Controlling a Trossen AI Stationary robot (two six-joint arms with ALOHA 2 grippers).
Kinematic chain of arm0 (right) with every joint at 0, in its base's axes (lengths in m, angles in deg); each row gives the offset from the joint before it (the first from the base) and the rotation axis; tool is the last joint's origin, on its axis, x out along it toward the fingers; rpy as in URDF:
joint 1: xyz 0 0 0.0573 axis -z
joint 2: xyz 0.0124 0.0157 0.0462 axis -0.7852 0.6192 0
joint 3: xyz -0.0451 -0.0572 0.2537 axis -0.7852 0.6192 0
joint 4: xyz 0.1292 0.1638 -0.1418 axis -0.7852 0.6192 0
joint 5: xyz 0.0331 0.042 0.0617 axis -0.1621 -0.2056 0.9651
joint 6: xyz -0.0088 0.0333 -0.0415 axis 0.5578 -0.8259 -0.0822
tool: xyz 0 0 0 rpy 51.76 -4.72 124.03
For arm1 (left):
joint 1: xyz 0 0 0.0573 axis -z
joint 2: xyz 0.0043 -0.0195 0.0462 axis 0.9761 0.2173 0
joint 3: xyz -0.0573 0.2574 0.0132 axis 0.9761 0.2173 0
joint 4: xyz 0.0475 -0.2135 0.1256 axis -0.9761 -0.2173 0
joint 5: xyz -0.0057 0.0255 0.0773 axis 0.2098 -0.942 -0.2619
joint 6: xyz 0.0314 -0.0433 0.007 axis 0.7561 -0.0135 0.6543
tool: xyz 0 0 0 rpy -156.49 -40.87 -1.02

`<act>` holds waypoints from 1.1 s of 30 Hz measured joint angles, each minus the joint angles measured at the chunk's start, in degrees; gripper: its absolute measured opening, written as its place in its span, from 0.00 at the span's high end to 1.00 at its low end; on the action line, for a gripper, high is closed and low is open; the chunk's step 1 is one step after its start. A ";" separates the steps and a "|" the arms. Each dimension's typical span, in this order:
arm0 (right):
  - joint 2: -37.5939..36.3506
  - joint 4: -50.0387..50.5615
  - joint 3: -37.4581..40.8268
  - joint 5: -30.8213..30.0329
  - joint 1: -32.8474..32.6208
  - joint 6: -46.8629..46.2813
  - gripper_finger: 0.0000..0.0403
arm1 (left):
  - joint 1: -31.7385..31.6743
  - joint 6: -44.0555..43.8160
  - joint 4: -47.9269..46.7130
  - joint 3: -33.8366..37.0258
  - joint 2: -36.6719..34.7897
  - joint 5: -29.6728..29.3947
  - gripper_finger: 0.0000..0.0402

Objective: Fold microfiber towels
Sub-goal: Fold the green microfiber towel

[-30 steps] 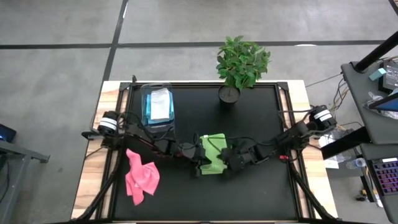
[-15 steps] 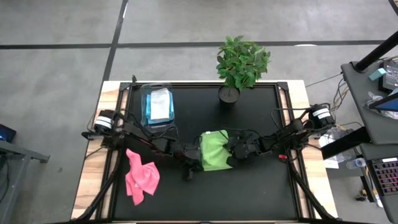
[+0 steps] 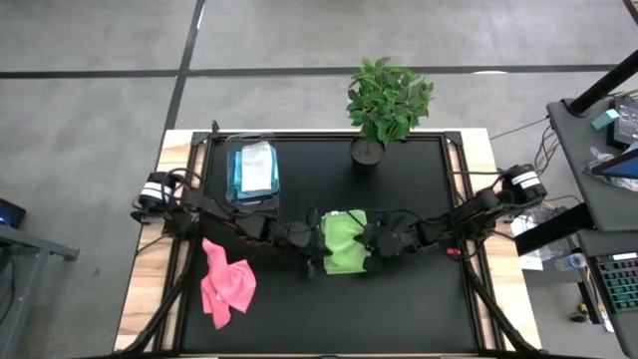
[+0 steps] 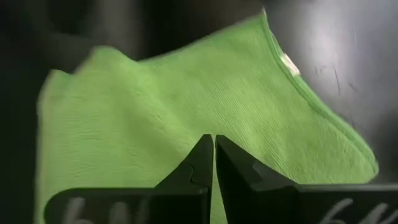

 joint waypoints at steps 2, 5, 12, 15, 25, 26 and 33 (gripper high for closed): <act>-0.96 -0.01 -0.37 0.52 -0.43 0.59 0.97 | -0.42 1.82 -0.05 0.01 0.03 -4.74 0.98; -1.91 -1.18 -0.61 1.29 -1.38 1.44 0.97 | -1.46 3.67 0.09 0.06 0.05 -10.12 0.98; 1.32 -10.66 -0.54 4.56 -3.76 4.00 0.97 | -5.10 4.78 0.85 0.32 0.10 -14.36 0.98; 4.41 -15.82 -0.50 6.87 -4.30 5.82 0.97 | -6.42 4.71 0.76 0.61 0.12 -14.51 0.98; 11.92 -23.21 -0.43 8.65 -4.40 6.60 0.97 | -7.40 4.55 1.07 0.74 0.14 -13.54 0.98; 12.00 -23.17 -0.43 8.69 -4.40 6.59 0.97 | -7.41 4.53 1.13 0.74 0.20 -13.38 0.98; 11.87 -23.18 -0.43 9.27 -4.44 6.62 0.97 | -7.34 3.44 4.79 0.13 5.32 -12.43 0.98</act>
